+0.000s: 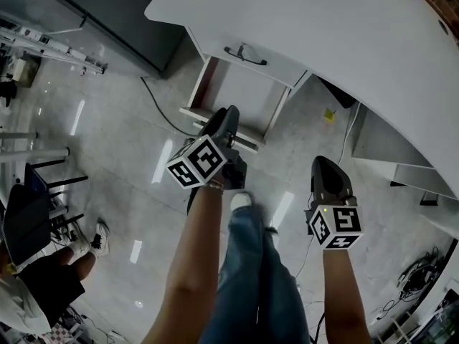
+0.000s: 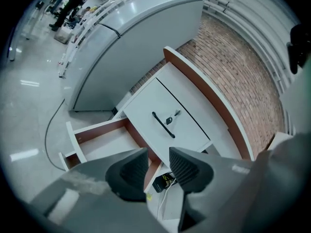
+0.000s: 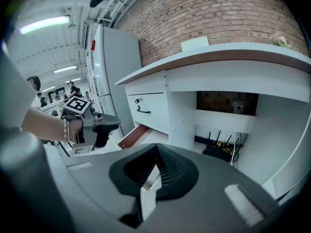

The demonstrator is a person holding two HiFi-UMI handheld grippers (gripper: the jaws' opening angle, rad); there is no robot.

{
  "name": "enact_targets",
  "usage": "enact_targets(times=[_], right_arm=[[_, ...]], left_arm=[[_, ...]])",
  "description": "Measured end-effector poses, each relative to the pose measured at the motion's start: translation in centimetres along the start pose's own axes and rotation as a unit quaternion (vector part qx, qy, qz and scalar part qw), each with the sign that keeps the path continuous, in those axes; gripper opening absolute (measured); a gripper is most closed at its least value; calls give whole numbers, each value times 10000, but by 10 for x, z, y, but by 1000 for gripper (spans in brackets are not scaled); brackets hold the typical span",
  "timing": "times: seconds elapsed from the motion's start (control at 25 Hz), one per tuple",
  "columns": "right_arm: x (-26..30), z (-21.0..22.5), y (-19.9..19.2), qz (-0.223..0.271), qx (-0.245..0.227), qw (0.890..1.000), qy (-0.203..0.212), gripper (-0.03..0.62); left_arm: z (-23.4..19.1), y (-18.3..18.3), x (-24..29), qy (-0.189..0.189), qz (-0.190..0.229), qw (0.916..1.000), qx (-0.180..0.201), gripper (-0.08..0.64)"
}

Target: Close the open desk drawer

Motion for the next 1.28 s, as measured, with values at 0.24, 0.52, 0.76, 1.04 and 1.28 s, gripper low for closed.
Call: enact_targets(times=[0.24,0.52,0.76,1.04,1.28], right_arm=[[-9,-4,-35,-25,-47,10000,62,-2],[-10,-4,-70,69,-34,9999,67,-2],[11,2,-97,251,-23,9997,58,-2],[50,14,-128,436,-105,9989,155,-2],[85,32,-157,612,-196,9978,161,-2]], left_arm=[[-21,-23,-32,74,100,9999,35,129],[-52,-56,-48,144,116,9998,-40,129],[-80,-78,-45,39,185,9998,-85,129],[-123,-106,-30,144,242,9996,-92,129],[-158,-130,-5,-91,270,9994,-183,129]])
Point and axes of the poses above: the fingertips, and each gripper's own axes: x forward along the fingers, z to its right, y out of its top, the point moved 5 cm from there along -x, backward along the fingers, and after that the axes turned 2 degrees about z, right-handed, at the moved point
